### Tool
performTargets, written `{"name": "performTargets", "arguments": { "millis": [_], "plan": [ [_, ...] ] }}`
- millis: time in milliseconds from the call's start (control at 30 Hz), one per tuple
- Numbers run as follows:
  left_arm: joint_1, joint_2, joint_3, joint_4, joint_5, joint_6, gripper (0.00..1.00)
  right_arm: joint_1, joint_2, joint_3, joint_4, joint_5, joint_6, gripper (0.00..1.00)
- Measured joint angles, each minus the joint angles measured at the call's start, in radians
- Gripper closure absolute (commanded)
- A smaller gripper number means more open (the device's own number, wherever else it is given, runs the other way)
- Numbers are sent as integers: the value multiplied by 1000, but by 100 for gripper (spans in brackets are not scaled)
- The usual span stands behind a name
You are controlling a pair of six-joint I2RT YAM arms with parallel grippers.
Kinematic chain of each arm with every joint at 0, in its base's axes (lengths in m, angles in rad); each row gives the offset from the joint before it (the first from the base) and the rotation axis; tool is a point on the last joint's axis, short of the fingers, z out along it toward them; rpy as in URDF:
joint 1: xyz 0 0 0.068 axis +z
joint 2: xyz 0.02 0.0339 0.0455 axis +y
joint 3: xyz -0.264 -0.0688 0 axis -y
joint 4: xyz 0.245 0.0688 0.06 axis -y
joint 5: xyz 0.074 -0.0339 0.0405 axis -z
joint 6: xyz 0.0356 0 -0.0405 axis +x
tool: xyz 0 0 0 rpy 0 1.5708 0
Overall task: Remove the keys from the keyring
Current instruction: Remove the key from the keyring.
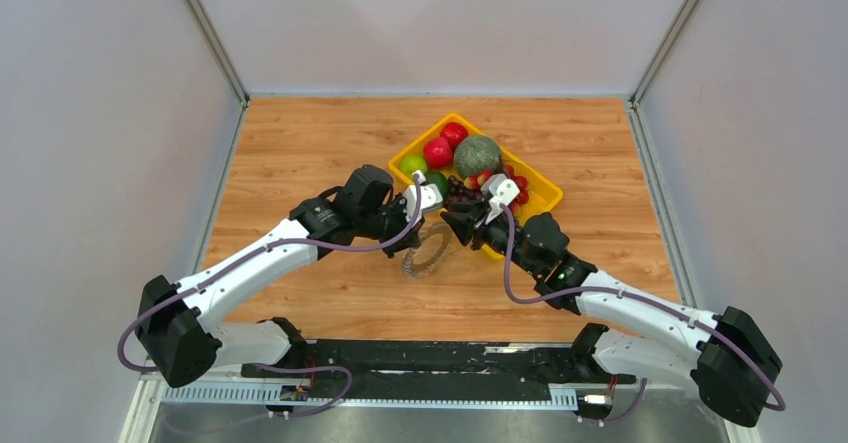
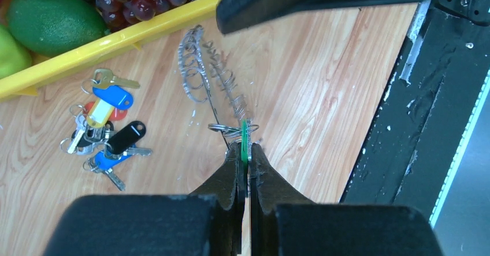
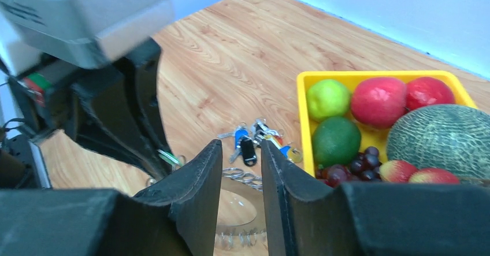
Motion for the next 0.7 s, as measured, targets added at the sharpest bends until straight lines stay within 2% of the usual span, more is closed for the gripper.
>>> {"name": "performTargets", "arguments": {
  "millis": [200,467,700],
  "plan": [
    [0,-6,0,0,14,2,100,-21,-21,-59,2,-31,-19,67],
    [0,-6,0,-1,16,1,100,-18,-56,-209,91,-222,-48,67],
    [0,-6,0,-2,16,0,100,4,-68,-228,124,-336,-76,68]
  ]
}}
